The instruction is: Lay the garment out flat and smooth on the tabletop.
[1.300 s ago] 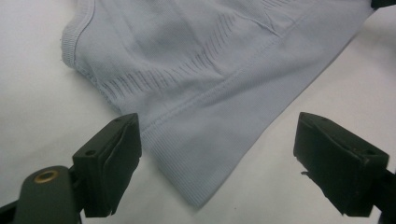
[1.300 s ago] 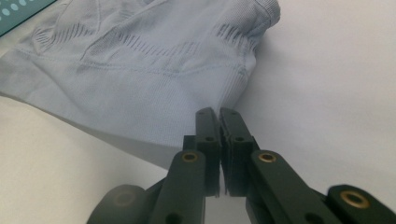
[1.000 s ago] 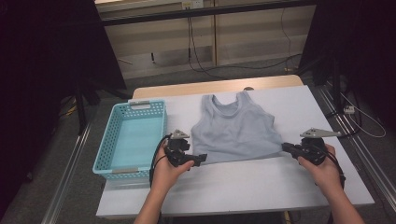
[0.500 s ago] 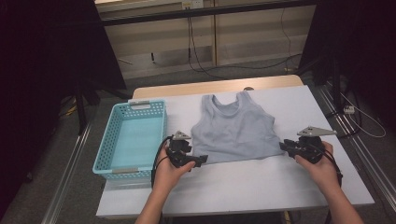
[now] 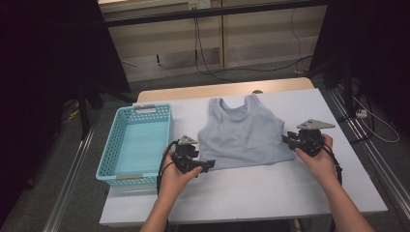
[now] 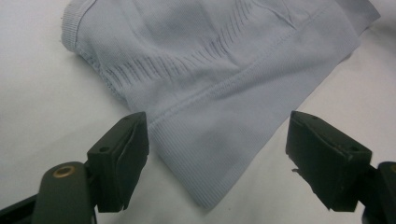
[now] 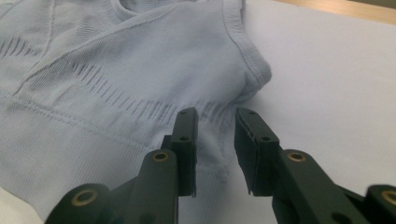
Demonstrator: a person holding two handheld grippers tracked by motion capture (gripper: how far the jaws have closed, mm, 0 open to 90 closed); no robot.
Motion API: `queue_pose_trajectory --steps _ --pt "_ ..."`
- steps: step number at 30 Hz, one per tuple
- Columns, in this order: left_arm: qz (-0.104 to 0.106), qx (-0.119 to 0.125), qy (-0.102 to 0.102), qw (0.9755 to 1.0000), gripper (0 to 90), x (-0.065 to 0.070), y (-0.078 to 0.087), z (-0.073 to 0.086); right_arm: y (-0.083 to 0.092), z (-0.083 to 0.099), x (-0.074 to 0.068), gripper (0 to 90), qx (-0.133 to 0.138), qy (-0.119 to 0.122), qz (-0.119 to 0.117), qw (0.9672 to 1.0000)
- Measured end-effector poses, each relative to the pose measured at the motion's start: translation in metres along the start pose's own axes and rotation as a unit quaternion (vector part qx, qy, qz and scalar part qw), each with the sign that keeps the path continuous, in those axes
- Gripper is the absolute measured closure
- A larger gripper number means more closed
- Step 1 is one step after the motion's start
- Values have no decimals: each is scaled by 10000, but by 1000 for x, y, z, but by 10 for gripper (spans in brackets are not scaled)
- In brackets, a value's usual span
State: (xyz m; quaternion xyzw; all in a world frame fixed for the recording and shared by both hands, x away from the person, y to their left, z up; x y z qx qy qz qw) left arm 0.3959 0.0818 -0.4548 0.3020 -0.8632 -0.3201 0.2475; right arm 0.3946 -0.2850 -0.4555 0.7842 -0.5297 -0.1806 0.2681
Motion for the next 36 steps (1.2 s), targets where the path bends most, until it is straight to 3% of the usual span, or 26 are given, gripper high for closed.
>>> queue_pose_trajectory --steps 3,5,7,9,12,19,23,27,31,36 --pt "18 -15 -3 10000 217 0 0 -1 -9 1 0 702 -174 105 -57 9998" --pt "19 -38 15 10000 217 -1 -1 0 -16 5 2 753 -403 191 58 9990" --pt "14 -59 24 10000 218 -1 -2 0 -22 8 3 833 -536 145 -212 9982" --pt "21 -64 45 10000 219 -1 -2 1 -25 10 4 886 -691 289 -270 9968" --pt "30 -63 41 10000 220 -2 -3 1 -24 7 4 900 -691 263 -320 9967" --pt "-51 -66 78 9999 225 -3 -6 1 -16 0 22 900 -314 72 2 9995" --pt "-80 -59 87 9999 225 -3 -7 1 -20 7 28 900 -453 32 112 9989" --pt "-167 -83 92 9998 229 -4 -8 2 -23 9 25 900 -548 246 277 9978" --pt "-194 -134 86 9997 236 -6 -8 3 -23 11 25 895 -519 275 285 9979" --pt "-215 -168 67 9996 267 -5 -11 5 -19 12 23 780 -489 232 258 9982"
Point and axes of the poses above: each handheld gripper's, and its own axes: y roughly backward along the jaws, z roughly out of its underside, x roughly to its right, the point moved 3 cm from there along -y, roughly forward along the jaws, and after that the axes turned 2 degrees about -x, right-handed, at the moved point
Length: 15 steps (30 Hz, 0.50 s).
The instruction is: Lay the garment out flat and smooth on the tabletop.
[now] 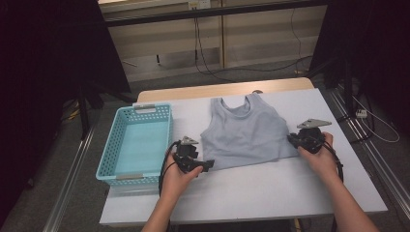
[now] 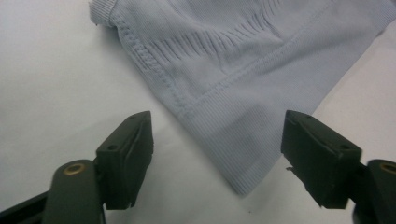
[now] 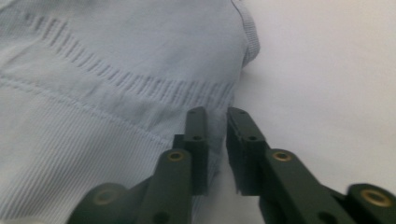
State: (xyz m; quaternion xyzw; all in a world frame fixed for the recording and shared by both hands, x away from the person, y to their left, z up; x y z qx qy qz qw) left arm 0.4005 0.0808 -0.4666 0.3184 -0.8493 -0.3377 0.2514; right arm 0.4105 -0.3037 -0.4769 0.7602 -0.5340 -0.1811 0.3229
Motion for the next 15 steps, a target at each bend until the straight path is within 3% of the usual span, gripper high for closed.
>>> queue_pose_trajectory --steps 7,15 --pt "-12 71 -174 9998 462 4 1 -3 14 -1 -10 578 159 62 -206 9996" --pt "-174 -200 -303 9992 507 8 -11 -1 28 6 -20 455 265 51 -415 9988"
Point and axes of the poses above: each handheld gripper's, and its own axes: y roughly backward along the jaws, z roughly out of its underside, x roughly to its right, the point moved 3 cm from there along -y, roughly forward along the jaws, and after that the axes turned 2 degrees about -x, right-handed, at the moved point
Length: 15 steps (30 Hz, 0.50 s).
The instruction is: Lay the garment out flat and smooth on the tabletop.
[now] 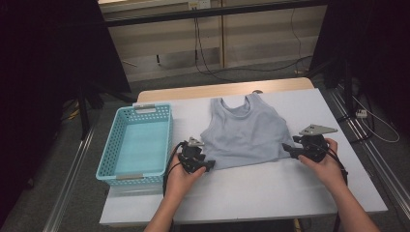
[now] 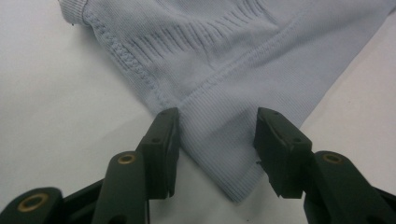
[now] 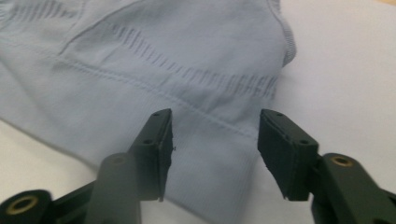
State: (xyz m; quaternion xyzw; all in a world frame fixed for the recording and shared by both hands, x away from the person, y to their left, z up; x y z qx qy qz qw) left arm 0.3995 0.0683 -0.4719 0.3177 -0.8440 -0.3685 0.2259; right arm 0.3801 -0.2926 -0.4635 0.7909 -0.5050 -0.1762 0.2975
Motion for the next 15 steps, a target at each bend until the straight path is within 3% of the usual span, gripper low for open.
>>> queue_pose_trajectory --steps 8,15 --pt "-108 -128 62 9998 624 -2 1 -2 4 6 -11 463 -89 104 -169 9998" --pt "-49 -154 178 9997 760 -2 0 -4 3 10 -19 572 -267 301 -265 9988"
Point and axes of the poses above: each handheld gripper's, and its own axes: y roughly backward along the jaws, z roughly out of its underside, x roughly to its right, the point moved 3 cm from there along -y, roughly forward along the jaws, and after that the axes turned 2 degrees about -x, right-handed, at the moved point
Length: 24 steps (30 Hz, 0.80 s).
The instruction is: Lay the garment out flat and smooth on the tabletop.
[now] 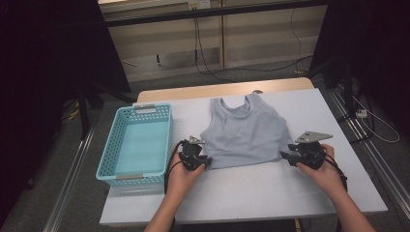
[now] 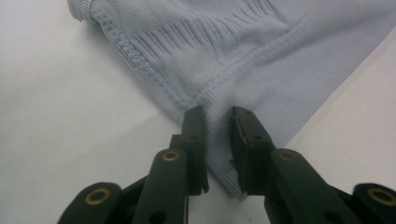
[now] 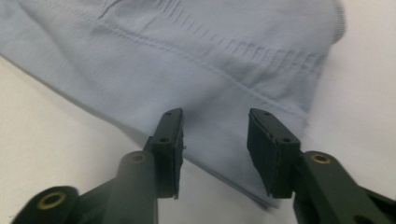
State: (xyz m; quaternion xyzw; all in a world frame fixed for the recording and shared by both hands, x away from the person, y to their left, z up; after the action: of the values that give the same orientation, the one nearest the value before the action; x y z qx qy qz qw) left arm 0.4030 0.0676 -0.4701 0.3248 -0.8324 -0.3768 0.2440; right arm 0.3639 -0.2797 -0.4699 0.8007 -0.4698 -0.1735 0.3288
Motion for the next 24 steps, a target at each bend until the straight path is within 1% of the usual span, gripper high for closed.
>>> queue_pose_trajectory --steps 1,3,4,5,6,7,8,9,10,11,14,16,18,20,24 --pt "10 -3 11 10000 771 0 0 0 -2 0 -2 607 -37 61 -59 10000" --pt "9 -24 10 10000 789 1 0 -1 -8 0 -6 646 -114 104 -162 9997" --pt "47 -40 33 10000 797 0 1 -1 -10 0 -8 670 -156 119 -175 9997" --pt "64 -38 56 10000 810 0 1 -2 -11 0 -9 744 -120 133 -164 9997" --pt "82 -39 73 9999 822 0 2 -2 -11 -2 -9 836 -140 103 -233 9996" --pt "118 -31 102 9999 834 -1 3 -3 -12 -3 -9 879 -158 99 -225 9996" --pt "137 -22 129 9998 843 -1 3 -3 -13 -3 -9 898 -165 109 -142 9997" --pt "154 -22 119 9998 851 -2 5 -4 -14 -3 -9 900 -164 79 -154 9997" --pt "141 34 149 9998 855 -3 7 -5 -15 -4 -8 900 -156 27 -154 9998" --pt "177 55 164 9997 858 -4 9 -6 -15 -4 -8 900 -149 -24 -145 9998" --pt "199 193 205 9994 861 -6 17 -9 -14 -6 -6 900 -106 8 -50 9999" --pt "218 276 208 9992 861 -6 19 -12 -12 -9 -3 900 -6 -91 -8 10000" --pt "206 321 208 9991 860 -7 19 -13 -12 -11 0 900 70 -199 -26 9998" --pt "169 304 217 9992 861 -8 18 -13 -16 -11 3 900 35 -241 -28 9997" --pt "123 272 224 9993 860 -12 11 -13 -22 -12 10 900 89 -375 5 9993"
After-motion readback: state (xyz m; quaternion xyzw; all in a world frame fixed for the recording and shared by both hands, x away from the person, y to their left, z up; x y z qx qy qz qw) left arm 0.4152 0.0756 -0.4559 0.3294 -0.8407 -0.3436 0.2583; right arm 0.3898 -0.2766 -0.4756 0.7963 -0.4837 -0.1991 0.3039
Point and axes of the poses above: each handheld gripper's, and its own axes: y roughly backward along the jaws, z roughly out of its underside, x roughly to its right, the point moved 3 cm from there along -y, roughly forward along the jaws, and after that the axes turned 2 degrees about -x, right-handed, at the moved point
